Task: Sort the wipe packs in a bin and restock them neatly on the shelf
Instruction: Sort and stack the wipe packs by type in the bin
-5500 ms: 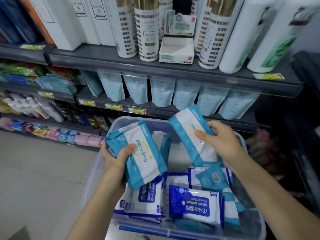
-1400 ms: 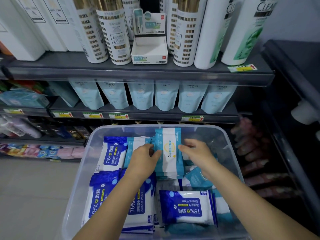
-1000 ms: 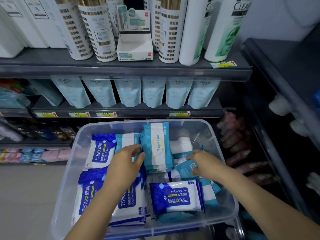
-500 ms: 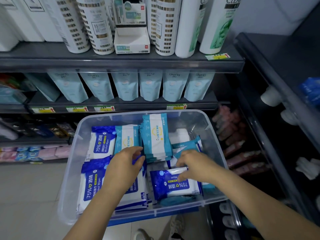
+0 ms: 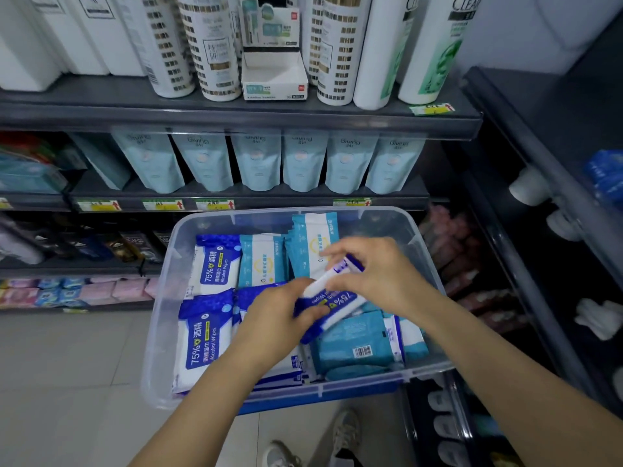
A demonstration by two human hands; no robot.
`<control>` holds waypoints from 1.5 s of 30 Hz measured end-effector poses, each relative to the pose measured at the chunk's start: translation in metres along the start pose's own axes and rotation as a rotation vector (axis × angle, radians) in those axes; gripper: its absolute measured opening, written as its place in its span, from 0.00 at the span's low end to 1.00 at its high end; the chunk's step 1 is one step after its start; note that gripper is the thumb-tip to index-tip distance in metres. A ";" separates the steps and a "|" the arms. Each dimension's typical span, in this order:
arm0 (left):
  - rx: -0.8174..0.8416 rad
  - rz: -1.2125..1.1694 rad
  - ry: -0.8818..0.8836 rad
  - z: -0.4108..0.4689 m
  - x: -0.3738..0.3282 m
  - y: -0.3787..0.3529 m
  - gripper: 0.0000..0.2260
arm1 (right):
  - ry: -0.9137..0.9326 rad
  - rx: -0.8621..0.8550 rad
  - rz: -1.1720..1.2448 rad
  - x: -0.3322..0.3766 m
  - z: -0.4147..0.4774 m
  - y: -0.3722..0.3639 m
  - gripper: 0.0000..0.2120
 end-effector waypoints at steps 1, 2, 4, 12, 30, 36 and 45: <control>-0.041 -0.014 0.031 0.001 0.005 0.005 0.11 | -0.014 -0.058 0.084 -0.004 0.003 0.004 0.17; -0.079 -0.053 0.077 0.001 0.012 0.012 0.09 | -0.043 -0.114 0.130 -0.012 0.004 0.008 0.17; -0.157 -0.197 0.201 -0.001 0.031 0.027 0.06 | -0.121 -0.120 0.002 -0.039 0.002 0.008 0.18; -0.289 -0.481 0.460 -0.018 0.072 0.045 0.06 | -0.160 0.384 -0.799 -0.125 -0.031 -0.048 0.21; -0.364 -0.708 0.622 -0.027 0.101 0.051 0.04 | 0.012 -0.375 -0.104 0.024 -0.016 0.041 0.07; -0.372 -0.670 0.651 -0.004 0.111 0.076 0.07 | -0.025 -0.451 -0.119 0.012 -0.010 0.041 0.07; -0.432 -0.463 0.443 0.032 0.092 0.135 0.08 | -0.030 -0.465 -0.126 0.006 -0.004 0.042 0.08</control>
Point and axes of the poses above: each hand's wrist, its own z-axis towards the middle knuckle, its own y-axis out of the back of the hand, x = y × z, the point moved 10 cm from there along z, towards the middle knuckle, and after that the axes turned 7 degrees about -x, right-handed, at the moved point
